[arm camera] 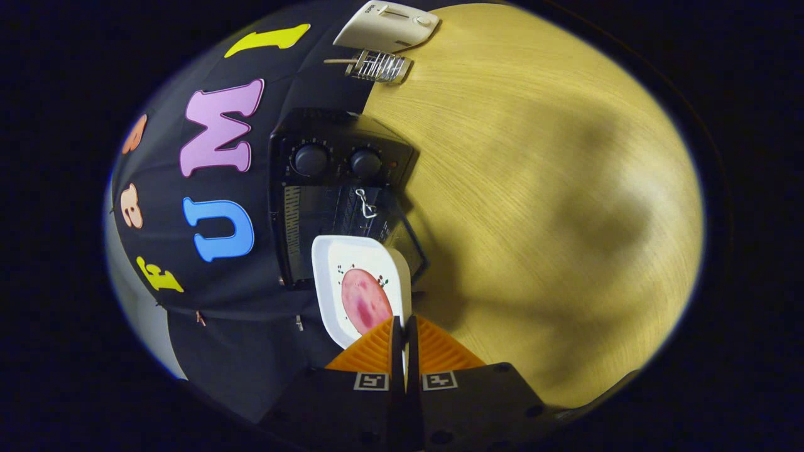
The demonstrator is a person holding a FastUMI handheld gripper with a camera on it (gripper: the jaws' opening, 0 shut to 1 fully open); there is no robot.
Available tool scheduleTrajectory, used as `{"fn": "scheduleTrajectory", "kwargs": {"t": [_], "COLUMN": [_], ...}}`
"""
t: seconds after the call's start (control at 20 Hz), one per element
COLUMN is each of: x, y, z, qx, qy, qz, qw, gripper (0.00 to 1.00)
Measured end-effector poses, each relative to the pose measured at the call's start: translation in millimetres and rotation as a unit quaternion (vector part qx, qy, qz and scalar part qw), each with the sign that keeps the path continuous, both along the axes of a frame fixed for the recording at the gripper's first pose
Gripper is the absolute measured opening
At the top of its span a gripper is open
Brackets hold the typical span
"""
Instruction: Open the toaster oven, put the food inside, and close the toaster oven door.
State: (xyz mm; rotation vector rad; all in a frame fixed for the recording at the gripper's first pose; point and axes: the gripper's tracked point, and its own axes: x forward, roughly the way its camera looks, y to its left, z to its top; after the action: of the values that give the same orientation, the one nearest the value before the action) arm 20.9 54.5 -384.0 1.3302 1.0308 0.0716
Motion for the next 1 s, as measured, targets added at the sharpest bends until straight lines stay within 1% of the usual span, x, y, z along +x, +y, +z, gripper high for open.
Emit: {"fn": "scheduleTrajectory", "kwargs": {"t": [0.2,0.45,0.6,0.75,0.9,1.0], "x": [35,86,111,137,163,176], "y": [23,65,78,85,93,98], "z": [-13,-9,-15,-16,-19,-19], "qx": [-0.035,-0.011,-0.010,-0.003,0.008,0.008], "qy": [0.022,0.038,0.060,0.072,0.084,0.092], "qz": [-0.032,-0.102,-0.151,-0.204,-0.249,-0.269], "qw": [0.999,0.994,0.987,0.976,0.965,0.959], "gripper": [0.05,0.05,0.05,0.05,0.05,0.05]}}
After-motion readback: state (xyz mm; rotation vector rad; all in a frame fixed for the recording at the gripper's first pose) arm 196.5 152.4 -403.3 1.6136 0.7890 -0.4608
